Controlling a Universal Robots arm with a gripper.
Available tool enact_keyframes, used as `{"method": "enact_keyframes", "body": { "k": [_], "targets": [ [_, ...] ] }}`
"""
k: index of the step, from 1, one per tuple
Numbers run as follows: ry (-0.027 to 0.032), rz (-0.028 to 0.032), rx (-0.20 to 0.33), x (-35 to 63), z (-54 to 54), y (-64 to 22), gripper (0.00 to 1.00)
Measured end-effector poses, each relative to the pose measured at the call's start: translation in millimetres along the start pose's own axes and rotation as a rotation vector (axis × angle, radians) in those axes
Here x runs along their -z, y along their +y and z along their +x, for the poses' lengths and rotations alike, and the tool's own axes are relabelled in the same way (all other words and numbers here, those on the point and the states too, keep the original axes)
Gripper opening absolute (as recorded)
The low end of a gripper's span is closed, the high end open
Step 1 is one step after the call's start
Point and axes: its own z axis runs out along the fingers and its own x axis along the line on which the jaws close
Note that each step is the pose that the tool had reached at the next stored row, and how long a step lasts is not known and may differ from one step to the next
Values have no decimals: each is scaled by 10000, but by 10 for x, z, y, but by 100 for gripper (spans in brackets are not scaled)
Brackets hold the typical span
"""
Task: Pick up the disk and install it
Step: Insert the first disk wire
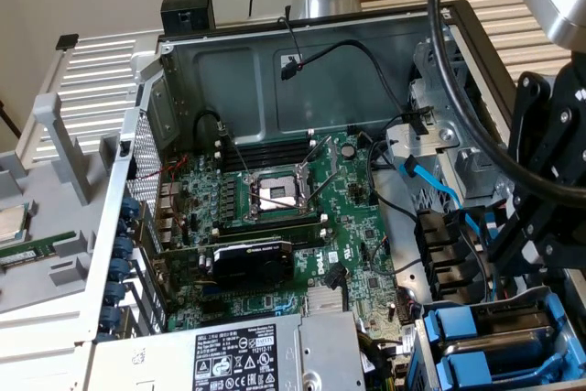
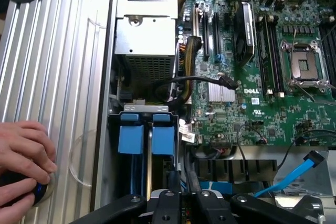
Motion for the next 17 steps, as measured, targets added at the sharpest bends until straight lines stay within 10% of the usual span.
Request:
{"method": "enact_keyframes", "body": {
  "k": [17],
  "targets": [
    [-20, -45, -63, -5, 6, -16, 16]
  ]
}}
